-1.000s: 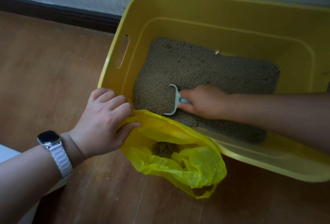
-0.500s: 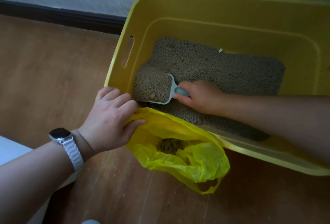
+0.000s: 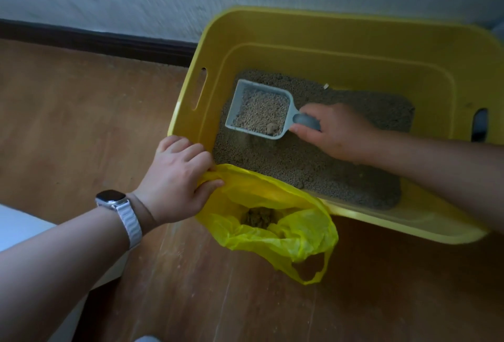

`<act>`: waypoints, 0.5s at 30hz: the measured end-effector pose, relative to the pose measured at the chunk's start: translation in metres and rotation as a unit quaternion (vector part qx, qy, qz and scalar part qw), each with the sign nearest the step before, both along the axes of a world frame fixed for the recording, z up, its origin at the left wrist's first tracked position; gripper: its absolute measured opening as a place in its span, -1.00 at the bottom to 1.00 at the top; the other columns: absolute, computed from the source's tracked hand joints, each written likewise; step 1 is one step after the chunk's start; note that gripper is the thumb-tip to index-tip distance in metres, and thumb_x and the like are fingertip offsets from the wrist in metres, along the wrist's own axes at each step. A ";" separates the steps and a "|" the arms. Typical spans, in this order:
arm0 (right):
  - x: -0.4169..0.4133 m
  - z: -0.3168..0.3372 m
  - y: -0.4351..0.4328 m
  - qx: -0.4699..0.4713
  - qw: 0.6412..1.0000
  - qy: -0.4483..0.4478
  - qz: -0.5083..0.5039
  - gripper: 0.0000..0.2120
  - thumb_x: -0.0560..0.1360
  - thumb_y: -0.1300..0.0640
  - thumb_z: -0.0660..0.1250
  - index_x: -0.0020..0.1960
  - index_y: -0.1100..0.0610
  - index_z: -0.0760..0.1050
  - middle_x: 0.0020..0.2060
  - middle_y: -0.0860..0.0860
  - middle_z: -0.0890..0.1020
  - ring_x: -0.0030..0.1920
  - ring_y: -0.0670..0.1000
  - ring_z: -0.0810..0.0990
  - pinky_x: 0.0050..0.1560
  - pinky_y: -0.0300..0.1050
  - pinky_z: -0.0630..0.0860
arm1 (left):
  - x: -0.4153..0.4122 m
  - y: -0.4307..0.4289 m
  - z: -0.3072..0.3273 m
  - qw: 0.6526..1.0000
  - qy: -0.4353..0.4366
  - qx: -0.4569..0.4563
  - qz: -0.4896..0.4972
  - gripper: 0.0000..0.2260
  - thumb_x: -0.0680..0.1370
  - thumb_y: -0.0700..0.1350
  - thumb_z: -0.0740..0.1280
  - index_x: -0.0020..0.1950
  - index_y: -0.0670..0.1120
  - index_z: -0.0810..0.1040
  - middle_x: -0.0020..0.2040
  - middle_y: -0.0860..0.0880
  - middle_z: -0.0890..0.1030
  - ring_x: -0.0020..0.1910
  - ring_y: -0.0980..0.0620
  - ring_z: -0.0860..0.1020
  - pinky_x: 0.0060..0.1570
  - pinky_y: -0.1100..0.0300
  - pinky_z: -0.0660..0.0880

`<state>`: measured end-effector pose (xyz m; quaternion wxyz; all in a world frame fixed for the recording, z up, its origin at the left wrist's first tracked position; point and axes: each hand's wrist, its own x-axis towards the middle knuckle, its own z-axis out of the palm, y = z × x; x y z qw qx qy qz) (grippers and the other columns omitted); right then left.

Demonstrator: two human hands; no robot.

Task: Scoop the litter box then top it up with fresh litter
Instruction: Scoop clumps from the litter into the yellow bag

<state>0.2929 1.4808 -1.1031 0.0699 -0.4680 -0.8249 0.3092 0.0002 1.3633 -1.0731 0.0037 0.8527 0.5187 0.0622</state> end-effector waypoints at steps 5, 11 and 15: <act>0.011 0.014 -0.016 -0.010 0.999 -0.004 -0.037 -0.68 0.52 -0.23 0.23 -0.06 0.02 0.49 -0.35 -0.03 0.53 -0.34 0.03 0.51 -0.32 -0.06 0.44 | 0.001 0.000 -0.001 1.000 0.006 -0.006 0.000 -0.69 0.50 0.14 0.28 -0.20 -0.10 0.53 -0.28 -0.03 0.50 -0.28 -0.14 0.48 -0.01 -0.01 0.34; 0.015 0.023 -0.030 -0.031 0.996 0.017 -0.077 -0.71 0.54 -0.19 0.25 -0.11 0.03 0.50 -0.35 -0.03 0.53 -0.35 0.02 0.51 -0.37 -0.12 0.35 | 0.000 0.000 -0.001 1.000 0.013 -0.003 -0.001 -0.68 0.49 0.16 0.27 -0.19 -0.09 0.53 -0.28 -0.03 0.51 -0.27 -0.14 0.48 -0.03 -0.02 0.35; 0.024 0.024 -0.033 -0.038 0.993 0.008 -0.113 -0.69 0.54 -0.18 0.25 -0.18 0.05 0.47 -0.36 -0.03 0.52 -0.34 0.04 0.51 -0.37 -0.11 0.31 | 0.000 -0.001 0.000 1.000 0.024 -0.013 0.008 -0.67 0.48 0.18 0.25 -0.18 -0.08 0.53 -0.26 -0.02 0.52 -0.25 -0.14 0.50 0.01 -0.04 0.36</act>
